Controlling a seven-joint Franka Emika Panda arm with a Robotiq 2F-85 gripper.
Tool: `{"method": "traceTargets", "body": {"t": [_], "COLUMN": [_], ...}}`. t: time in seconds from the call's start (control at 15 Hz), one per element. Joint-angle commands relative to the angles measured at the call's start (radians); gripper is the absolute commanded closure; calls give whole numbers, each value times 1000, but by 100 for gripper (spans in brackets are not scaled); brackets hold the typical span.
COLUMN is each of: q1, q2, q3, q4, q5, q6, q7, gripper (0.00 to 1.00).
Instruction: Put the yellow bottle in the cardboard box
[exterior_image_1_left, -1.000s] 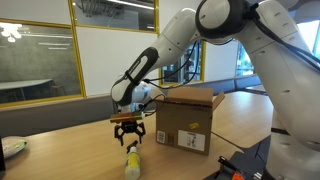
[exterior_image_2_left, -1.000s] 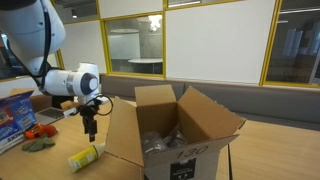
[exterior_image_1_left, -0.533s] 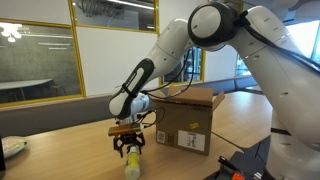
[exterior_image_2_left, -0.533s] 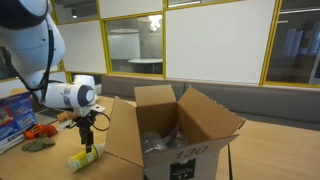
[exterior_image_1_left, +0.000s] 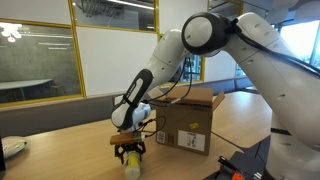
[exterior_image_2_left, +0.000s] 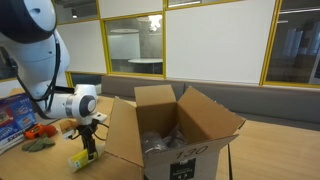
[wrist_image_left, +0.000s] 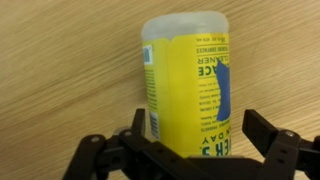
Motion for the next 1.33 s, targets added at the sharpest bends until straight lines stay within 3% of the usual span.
{"method": "traceTargets", "body": {"t": [0.0, 0.27, 0.33, 0.4, 0.6, 0.67, 1.27], "q1": [12, 16, 19, 19, 16, 17, 9], "q2": [17, 30, 29, 29, 28, 27, -105], "q3": [-13, -16, -21, -22, -23, -25, -80], "q4": [-5, -6, -12, -14, -20, -21, -95], "q5": [7, -4, -21, -26, -22, -22, -33], "q6": [41, 38, 39, 36, 32, 32, 84], "q7": [-4, -19, -35, -46, -77, -84, -103], "gripper": [0, 0, 25, 27, 51, 54, 57]}}
